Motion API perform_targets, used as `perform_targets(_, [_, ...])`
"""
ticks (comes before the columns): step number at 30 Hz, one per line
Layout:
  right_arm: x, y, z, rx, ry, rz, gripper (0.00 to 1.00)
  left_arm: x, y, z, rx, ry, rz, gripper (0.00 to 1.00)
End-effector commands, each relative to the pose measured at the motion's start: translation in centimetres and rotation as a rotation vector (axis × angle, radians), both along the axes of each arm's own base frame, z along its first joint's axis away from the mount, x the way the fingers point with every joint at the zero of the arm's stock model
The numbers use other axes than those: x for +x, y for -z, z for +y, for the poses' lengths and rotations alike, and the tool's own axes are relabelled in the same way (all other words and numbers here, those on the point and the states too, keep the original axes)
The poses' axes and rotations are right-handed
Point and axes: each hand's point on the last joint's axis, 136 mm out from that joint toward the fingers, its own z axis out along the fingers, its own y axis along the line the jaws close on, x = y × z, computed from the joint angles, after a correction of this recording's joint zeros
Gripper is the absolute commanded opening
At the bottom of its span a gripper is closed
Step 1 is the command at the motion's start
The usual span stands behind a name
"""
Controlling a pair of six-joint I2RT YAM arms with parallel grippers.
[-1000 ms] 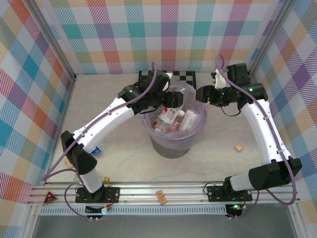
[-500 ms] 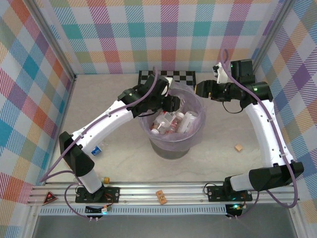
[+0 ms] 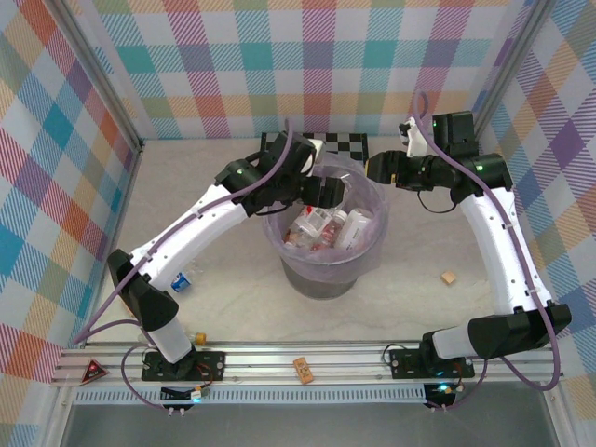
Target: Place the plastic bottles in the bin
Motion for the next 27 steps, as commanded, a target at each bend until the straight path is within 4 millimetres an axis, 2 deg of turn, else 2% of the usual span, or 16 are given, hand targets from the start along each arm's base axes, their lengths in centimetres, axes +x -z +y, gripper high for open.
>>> perform_targets(1, [0.2, -0.8, 0.4, 0.001, -0.022, -0.03, 0.6, 0.1, -3.1, 2.1, 0.037, -0.038, -0.088, 0.99])
perform_targets(5, [0.4, -0.7, 0.3, -0.009, -0.022, -0.032, 0.6, -0.1, -6.5, 5.2, 0.038, -0.101, -0.167, 1.0])
perform_targets(7, [0.6, -0.6, 0.3, -0.014, -0.023, -0.031, 0.6, 0.0, -7.6, 7.7, 0.031, -0.175, -0.177, 1.0])
perform_targets(10, [0.7, -0.5, 0.3, -0.019, -0.024, -0.032, 0.6, 0.4, -7.8, 12.9, 0.017, -0.33, -0.143, 1.0])
perform_targets(13, [0.8, -0.4, 0.1, -0.03, -0.021, -0.031, 0.6, 0.3, -5.6, 19.5, -0.003, -0.521, -0.042, 1.0])
perform_targets(15, [0.8, -0.4, 0.1, -0.039, -0.021, -0.037, 0.6, -0.3, -3.1, 23.6, -0.04, -0.632, 0.041, 1.0])
perform_targets(18, [1.0, -0.1, 0.2, -0.037, -0.026, -0.029, 0.6, -1.4, 0.5, 27.5, -0.074, -0.752, 0.13, 0.99])
perform_targets(22, [1.1, 0.3, 0.4, -0.029, -0.036, -0.019, 0.6, -2.9, 4.8, 30.2, -0.114, -0.876, 0.232, 1.0])
perform_targets(27, [1.1, 0.9, 0.4, -0.037, -0.036, -0.01, 0.61, -6.4, 9.6, 33.5, -0.188, -1.19, 0.331, 1.0])
